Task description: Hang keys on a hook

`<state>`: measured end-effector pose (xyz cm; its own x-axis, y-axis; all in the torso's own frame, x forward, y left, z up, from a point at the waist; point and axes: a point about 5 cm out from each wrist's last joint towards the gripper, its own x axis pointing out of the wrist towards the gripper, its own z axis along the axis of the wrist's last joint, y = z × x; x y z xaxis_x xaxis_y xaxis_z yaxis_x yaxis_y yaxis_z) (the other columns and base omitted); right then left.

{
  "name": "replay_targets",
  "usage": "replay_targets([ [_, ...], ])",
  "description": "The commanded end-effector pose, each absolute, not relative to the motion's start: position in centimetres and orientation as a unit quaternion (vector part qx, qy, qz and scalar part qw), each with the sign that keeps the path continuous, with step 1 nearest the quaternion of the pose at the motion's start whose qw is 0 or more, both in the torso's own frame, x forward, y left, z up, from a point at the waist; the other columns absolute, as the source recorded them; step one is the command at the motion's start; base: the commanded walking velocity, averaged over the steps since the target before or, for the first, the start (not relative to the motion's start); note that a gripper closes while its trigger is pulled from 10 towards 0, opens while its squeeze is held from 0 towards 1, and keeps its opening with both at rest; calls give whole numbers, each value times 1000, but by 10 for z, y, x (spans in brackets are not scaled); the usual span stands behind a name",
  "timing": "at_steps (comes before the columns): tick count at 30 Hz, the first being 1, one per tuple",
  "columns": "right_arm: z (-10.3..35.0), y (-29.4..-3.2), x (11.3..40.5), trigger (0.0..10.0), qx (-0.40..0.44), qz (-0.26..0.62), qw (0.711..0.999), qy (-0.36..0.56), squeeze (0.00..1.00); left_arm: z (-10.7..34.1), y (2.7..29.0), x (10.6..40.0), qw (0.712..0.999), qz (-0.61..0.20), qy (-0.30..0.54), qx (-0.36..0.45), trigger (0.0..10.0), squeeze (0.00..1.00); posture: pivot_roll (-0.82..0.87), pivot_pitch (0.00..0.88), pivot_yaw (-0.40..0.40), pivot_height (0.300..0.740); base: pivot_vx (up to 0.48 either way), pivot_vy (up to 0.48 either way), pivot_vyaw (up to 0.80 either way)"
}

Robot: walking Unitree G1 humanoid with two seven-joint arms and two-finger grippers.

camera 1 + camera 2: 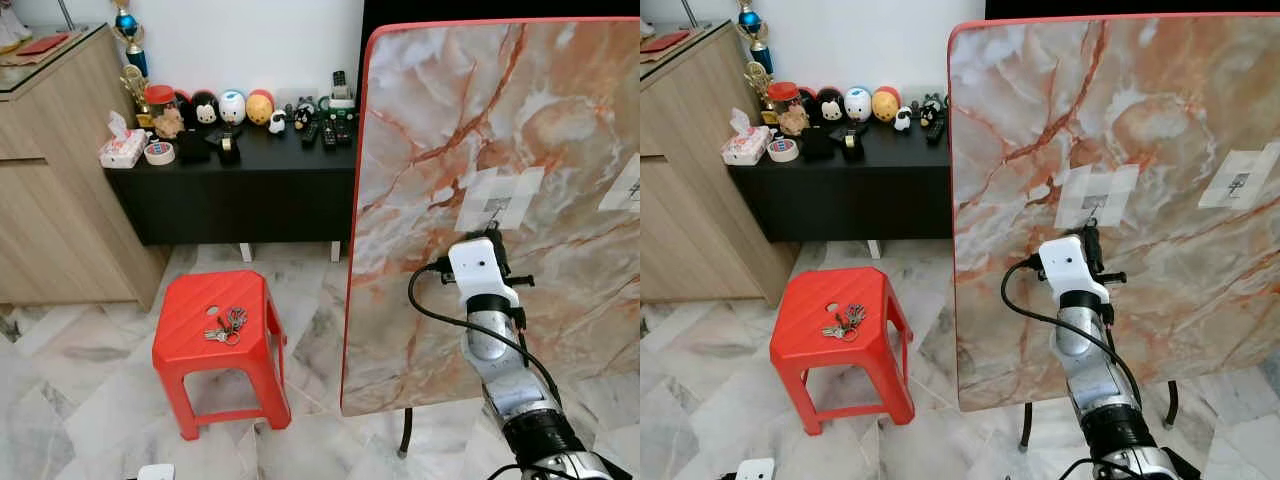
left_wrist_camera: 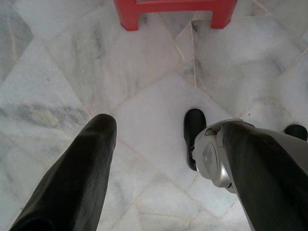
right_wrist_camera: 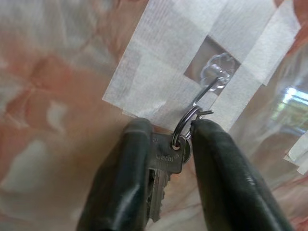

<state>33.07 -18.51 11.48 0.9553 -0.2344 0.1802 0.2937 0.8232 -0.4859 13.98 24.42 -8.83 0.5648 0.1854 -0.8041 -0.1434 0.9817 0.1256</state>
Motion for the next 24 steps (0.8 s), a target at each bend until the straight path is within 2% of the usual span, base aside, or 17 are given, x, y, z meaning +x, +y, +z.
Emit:
replay_targets([
  [1,121,-182,329,10000,-230,-130,961,-77,1000,-89,244,138,881,90,463,26,10000,0,-2,0,-21,740,0,0,0],
  [2,122,-181,327,10000,-216,-123,965,-83,937,-89,244,138,881,89,463,26,10000,0,-2,0,-21,740,0,0,0],
  [3,122,-181,325,10000,-214,-120,965,-87,831,-89,244,138,881,89,463,26,10000,0,-2,0,-21,740,0,0,0],
  [4,122,-180,323,10000,-210,-112,967,-91,400,-89,244,139,882,89,463,26,10000,0,-2,0,-21,740,0,0,0],
  [5,121,-179,322,10000,-207,-109,968,-91,400,-89,244,139,882,89,463,26,10000,0,-2,0,-21,740,0,0,0],
  [6,120,-178,320,10000,-203,-102,969,-92,0,-89,244,139,882,89,463,26,10000,0,-2,0,-21,740,0,0,0],
  [10,104,-184,304,10000,-172,-92,979,-66,0,-89,244,139,882,89,462,26,10000,0,2,0,-27,740,0,0,0],
  [11,85,-194,297,10000,-134,-107,985,-12,0,-89,244,139,882,89,461,26,10000,0,-1,0,-28,740,0,0,0],
  [12,85,-194,297,10000,-134,-107,985,-12,0,-89,244,139,882,89,461,26,10000,0,-1,0,-28,740,0,0,0],
  [13,58,-208,287,10000,-72,-148,984,69,0,-89,244,139,882,90,462,27,10000,0,-5,0,-27,740,0,0,0],
  [16,26,-227,271,10000,27,-214,965,151,0,-89,244,140,882,89,463,30,10000,0,-7,0,-20,740,0,0,0],
  [19,-10,-242,246,10000,84,-260,931,242,0,-88,245,142,883,88,461,32,10000,0,-8,0,-13,740,0,0,0],
  [24,-53,-228,216,10000,133,-226,899,351,0,-86,246,146,884,85,458,38,10000,0,-22,0,7,740,0,0,0],
])
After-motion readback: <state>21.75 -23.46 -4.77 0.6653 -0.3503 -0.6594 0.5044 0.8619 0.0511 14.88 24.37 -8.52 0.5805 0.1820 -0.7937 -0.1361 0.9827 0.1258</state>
